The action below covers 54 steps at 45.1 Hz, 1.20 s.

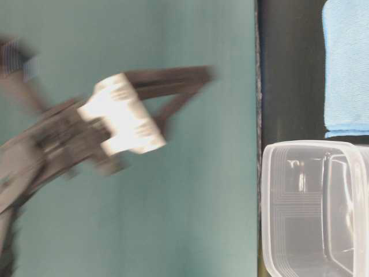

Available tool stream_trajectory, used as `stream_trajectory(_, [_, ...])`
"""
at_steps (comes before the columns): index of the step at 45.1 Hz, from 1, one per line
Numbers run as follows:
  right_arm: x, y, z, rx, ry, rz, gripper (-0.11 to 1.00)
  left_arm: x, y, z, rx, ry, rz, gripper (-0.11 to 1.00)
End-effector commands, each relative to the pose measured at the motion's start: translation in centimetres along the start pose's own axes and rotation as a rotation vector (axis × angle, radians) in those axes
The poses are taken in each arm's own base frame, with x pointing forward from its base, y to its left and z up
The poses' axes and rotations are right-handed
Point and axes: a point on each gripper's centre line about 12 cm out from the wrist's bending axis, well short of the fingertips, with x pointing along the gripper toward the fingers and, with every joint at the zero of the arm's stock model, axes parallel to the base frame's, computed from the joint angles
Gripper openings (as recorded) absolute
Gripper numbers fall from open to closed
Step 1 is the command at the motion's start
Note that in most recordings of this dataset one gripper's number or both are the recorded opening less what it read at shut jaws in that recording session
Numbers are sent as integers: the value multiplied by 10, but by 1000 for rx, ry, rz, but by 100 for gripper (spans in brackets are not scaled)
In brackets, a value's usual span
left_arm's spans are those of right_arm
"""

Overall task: Place the blue towel into the container with the left arm.
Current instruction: 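Close the left gripper on the blue towel's near edge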

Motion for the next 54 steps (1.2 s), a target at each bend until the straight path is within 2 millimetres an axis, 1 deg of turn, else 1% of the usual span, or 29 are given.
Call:
stream_trajectory(1, [-1, 0, 5, 5, -19, -1, 76, 23, -1, 6, 8, 23, -2, 89])
stream_trajectory(7, [-2, 0, 4, 8, -20, -1, 76, 58, -5, 5, 15, 53, -8, 89])
stream_trajectory(8, [-2, 0, 4, 9, -19, -1, 76, 66, -5, 2, 18, 62, -9, 89])
stream_trajectory(11, [-2, 0, 3, 9, -17, -3, 76, 82, -8, -2, 25, 78, -13, 89])
stream_trajectory(18, [-2, 0, 3, 9, -17, -3, 76, 104, -14, -14, 30, 116, -21, 89])
stream_trajectory(24, [-2, -1, 3, 9, -18, -6, 76, 116, -19, -23, 35, 135, -28, 89])
stream_trajectory(33, [-2, -1, 2, 9, -15, -8, 76, 123, -25, -27, 33, 136, -32, 87])
stream_trajectory(37, [-2, -1, 1, 9, -13, -8, 76, 124, -25, -32, 35, 150, -34, 84])
stream_trajectory(40, [-2, -1, 0, 9, -11, -7, 76, 124, -26, -34, 38, 157, -34, 75])
stream_trajectory(42, [-2, -2, -1, 9, -10, -8, 76, 122, -26, -33, 44, 157, -35, 67])
stream_trajectory(46, [-2, -2, -3, 9, -6, -9, 76, 114, -28, -27, 55, 141, -36, 43])
stream_trajectory(49, [-2, -2, -3, 9, -2, -9, 76, 103, -28, -17, 58, 112, -35, 22])
stream_trajectory(50, [-2, -2, -3, 9, -2, -7, 76, 99, -27, -14, 54, 103, -33, 17])
stream_trajectory(52, [-2, -2, -3, 9, -2, -7, 76, 94, -26, -10, 54, 91, -32, 8])
stream_trajectory(53, [-2, -2, -4, 9, -2, -9, 76, 90, -27, -7, 55, 81, -32, 6])
stream_trajectory(54, [-2, -2, -4, 9, -4, -9, 76, 84, -29, -3, 58, 72, -33, 6])
